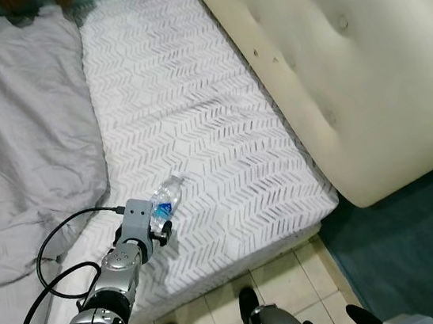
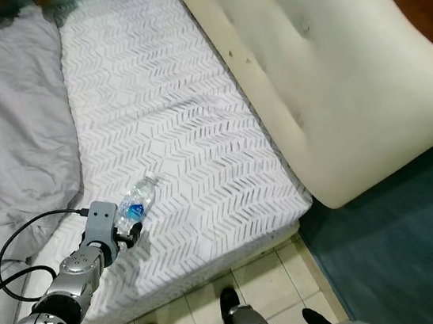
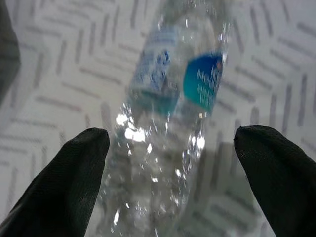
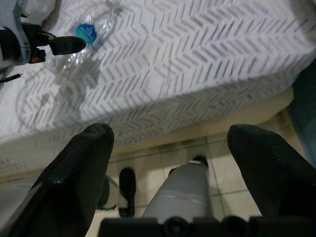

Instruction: Clean up the room

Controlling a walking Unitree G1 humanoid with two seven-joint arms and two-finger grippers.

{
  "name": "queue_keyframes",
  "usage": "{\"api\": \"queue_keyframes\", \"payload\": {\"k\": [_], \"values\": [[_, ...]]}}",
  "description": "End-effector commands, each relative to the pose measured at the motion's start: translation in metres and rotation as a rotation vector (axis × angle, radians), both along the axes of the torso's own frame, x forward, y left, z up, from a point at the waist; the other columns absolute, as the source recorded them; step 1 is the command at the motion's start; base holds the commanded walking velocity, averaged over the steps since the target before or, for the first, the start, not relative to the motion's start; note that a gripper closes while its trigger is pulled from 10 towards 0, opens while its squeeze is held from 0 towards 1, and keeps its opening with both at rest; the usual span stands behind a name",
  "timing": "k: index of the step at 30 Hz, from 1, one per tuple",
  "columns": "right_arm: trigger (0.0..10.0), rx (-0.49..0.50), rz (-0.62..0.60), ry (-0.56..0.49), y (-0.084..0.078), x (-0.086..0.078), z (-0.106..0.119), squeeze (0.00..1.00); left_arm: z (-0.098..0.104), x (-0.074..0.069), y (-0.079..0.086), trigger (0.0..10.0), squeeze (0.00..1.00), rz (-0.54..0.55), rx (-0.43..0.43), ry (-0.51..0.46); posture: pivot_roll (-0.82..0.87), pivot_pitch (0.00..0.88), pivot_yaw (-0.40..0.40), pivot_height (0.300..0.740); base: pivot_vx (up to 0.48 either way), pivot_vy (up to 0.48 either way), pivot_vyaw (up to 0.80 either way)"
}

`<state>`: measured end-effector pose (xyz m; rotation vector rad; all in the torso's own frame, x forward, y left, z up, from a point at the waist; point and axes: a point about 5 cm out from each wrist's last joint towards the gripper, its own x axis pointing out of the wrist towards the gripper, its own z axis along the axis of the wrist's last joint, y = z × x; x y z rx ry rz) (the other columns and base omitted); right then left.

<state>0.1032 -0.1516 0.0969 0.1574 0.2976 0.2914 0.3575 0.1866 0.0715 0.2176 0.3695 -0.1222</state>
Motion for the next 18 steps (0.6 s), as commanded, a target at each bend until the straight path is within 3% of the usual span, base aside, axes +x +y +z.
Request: {"api": "queue_keyframes", "payload": {"k": [1, 6, 7, 8, 18], "values": [[10.0, 0.0, -0.007, 0.046, -0.001, -0.01, 0.001, 0.0, -0.017, -0.011, 0.005, 10.0, 0.0, 0.011, 0.052, 0.073, -0.39, 0.549, -0.114, 0.74, 0.0, 0.0, 0.0], [10.0, 0.032, 0.01, 0.069, 0.0, -0.014, 0.003, 0.0, -0.024, -0.016, 0.009, 9.9, 0.0, 0.011, 0.124, 0.104, -0.39, 0.544, -0.122, 0.74, 0.0, 0.0, 0.0], [10.0, 0.033, 0.012, 0.073, 0.0, -0.014, 0.004, 0.0, -0.026, -0.017, 0.008, 4.2, 0.0, 0.004, 0.12, 0.114, -0.39, 0.543, -0.123, 0.74, 0.0, 0.0, 0.0], [10.0, 0.032, 0.013, 0.076, 0.0, -0.014, 0.004, 0.0, -0.027, -0.018, 0.008, 0.0, 0.0, -0.001, 0.115, 0.121, -0.39, 0.543, -0.123, 0.74, 0.0, 0.0, 0.0], [10.0, 0.024, 0.016, 0.091, -0.003, -0.015, 0.004, 0.0, -0.031, -0.022, 0.015, 0.0, 0.0, 0.044, 0.041, 0.163, -0.4, 0.527, -0.128, 0.74, 0.0, 0.0, 0.0]]}}
